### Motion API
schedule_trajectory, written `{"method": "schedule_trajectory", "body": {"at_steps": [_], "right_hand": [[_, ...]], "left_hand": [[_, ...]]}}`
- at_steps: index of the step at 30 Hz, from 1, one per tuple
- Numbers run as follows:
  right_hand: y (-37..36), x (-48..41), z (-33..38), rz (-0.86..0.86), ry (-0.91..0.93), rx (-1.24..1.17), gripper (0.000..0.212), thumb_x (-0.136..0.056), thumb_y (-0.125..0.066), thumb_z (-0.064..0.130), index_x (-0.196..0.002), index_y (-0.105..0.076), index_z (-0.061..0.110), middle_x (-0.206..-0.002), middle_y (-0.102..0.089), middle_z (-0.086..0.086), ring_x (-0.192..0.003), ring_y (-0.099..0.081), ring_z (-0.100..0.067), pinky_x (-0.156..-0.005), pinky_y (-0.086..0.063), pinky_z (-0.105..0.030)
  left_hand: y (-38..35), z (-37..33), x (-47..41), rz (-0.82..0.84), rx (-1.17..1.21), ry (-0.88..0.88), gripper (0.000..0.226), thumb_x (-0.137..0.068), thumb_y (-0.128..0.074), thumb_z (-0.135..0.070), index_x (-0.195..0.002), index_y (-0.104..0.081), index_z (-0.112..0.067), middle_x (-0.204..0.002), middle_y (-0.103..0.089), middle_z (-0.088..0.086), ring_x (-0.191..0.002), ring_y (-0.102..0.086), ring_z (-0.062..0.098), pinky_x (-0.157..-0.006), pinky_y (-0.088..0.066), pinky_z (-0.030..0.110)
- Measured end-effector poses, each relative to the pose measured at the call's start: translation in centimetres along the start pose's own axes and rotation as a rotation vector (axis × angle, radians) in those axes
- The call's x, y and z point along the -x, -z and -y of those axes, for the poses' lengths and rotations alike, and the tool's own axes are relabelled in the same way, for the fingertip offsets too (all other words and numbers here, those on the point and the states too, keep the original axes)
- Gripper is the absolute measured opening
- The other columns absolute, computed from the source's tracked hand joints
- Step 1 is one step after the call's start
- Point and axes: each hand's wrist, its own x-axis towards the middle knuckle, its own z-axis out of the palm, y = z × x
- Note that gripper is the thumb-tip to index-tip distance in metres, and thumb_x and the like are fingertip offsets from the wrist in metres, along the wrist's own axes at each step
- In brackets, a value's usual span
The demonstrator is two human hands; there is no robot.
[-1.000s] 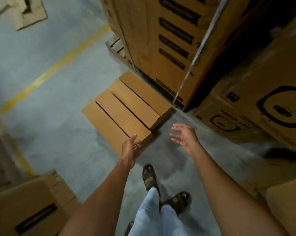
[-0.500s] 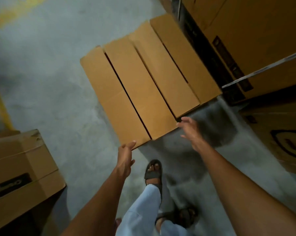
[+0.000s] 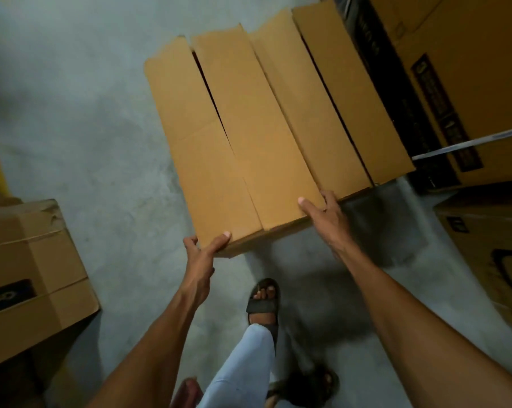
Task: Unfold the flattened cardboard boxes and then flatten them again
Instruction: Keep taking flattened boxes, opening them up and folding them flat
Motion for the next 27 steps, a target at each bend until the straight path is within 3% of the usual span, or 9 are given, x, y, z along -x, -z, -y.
{"method": "schedule_trajectory", "body": {"at_steps": [4,7,9,11,14,16,19,24,27], "right_hand": [[1.8,4.0,7.1,-0.062,0.107,-0.077,0.065,-0.092,-0.063,0.056,-0.145,-0.039,0.027,-0.147,-0.046,-0.009,-0.131,-0.048,-0.032,-0.096,-0.046,-0.039],[3.8,7.3,12.3,-0.079,0.137,-0.123,0.047,-0.089,-0.067,0.057,-0.125,-0.044,0.036,-0.134,-0.051,-0.007,-0.113,-0.059,-0.035,-0.078,-0.06,-0.052],[5.2,10.2,15.2,-0.071,0.143,-0.13,0.048,-0.091,-0.067,0.051,-0.128,-0.045,0.03,-0.131,-0.051,-0.01,-0.106,-0.061,-0.034,-0.061,-0.062,-0.045],[6.6,13.3,17.6,-0.072,0.172,-0.131,0.049,-0.092,-0.068,0.049,-0.13,-0.046,0.026,-0.131,-0.053,-0.013,-0.105,-0.061,-0.034,-0.052,-0.058,-0.037],[9.0,18.8,21.0,-0.092,0.229,-0.158,0.047,-0.09,-0.068,0.051,-0.125,-0.046,0.028,-0.128,-0.056,-0.015,-0.102,-0.063,-0.036,-0.055,-0.062,-0.046],[10.9,23.0,23.4,-0.118,0.283,-0.178,0.042,-0.09,-0.066,0.052,-0.12,-0.046,0.029,-0.119,-0.058,-0.013,-0.098,-0.064,-0.035,-0.059,-0.062,-0.056],[13.8,30.0,26.3,-0.162,0.381,-0.228,0.04,-0.093,-0.066,0.046,-0.12,-0.046,0.025,-0.108,-0.056,-0.004,-0.096,-0.064,-0.031,-0.062,-0.061,-0.059],[19.5,42.2,28.3,-0.232,0.573,-0.384,0.038,-0.094,-0.067,0.044,-0.117,-0.046,0.022,-0.108,-0.06,-0.005,-0.097,-0.067,-0.031,-0.064,-0.06,-0.061],[23.4,50.1,28.3,-0.324,0.71,-0.428,0.038,-0.093,-0.068,0.046,-0.114,-0.047,0.022,-0.1,-0.06,0.0,-0.092,-0.068,-0.029,-0.065,-0.059,-0.064]], "left_hand": [[2.5,-6.8,5.1,0.017,0.067,-0.116,0.052,-0.09,-0.073,-0.041,-0.114,-0.032,-0.02,-0.119,-0.051,0.0,-0.105,-0.054,0.017,-0.093,-0.049,0.061],[4.5,-11.4,9.9,0.054,0.095,-0.164,0.052,-0.09,-0.073,-0.039,-0.117,-0.034,-0.018,-0.118,-0.051,0.002,-0.107,-0.055,0.02,-0.089,-0.052,0.07],[5.9,-13.5,13.2,0.054,0.107,-0.179,0.053,-0.09,-0.074,-0.039,-0.119,-0.035,-0.018,-0.117,-0.051,0.002,-0.106,-0.055,0.021,-0.086,-0.053,0.072],[7.1,-15.2,16.7,0.057,0.128,-0.196,0.054,-0.09,-0.074,-0.039,-0.12,-0.034,-0.018,-0.119,-0.052,0.004,-0.107,-0.056,0.022,-0.086,-0.052,0.073],[8.7,-17.4,22.5,0.057,0.186,-0.249,0.053,-0.09,-0.074,-0.036,-0.118,-0.034,-0.017,-0.117,-0.053,0.005,-0.106,-0.056,0.023,-0.087,-0.054,0.067],[9.8,-19.0,26.7,0.058,0.223,-0.32,0.053,-0.088,-0.076,-0.036,-0.115,-0.033,-0.018,-0.117,-0.053,0.007,-0.105,-0.057,0.024,-0.077,-0.053,0.055],[11.4,-21.3,33.3,0.059,0.263,-0.439,0.054,-0.086,-0.078,-0.035,-0.112,-0.034,-0.019,-0.113,-0.054,0.007,-0.098,-0.058,0.024,-0.065,-0.045,0.042],[13.5,-23.7,45.8,0.117,0.27,-0.667,0.066,-0.07,-0.082,-0.045,-0.111,-0.036,-0.021,-0.11,-0.058,0.007,-0.095,-0.061,0.024,-0.058,-0.045,0.039],[14.4,-24.0,53.9,0.177,0.268,-0.814,0.061,-0.064,-0.08,-0.045,-0.104,-0.038,-0.025,-0.111,-0.058,0.006,-0.097,-0.061,0.023,-0.055,-0.044,0.039]]}}
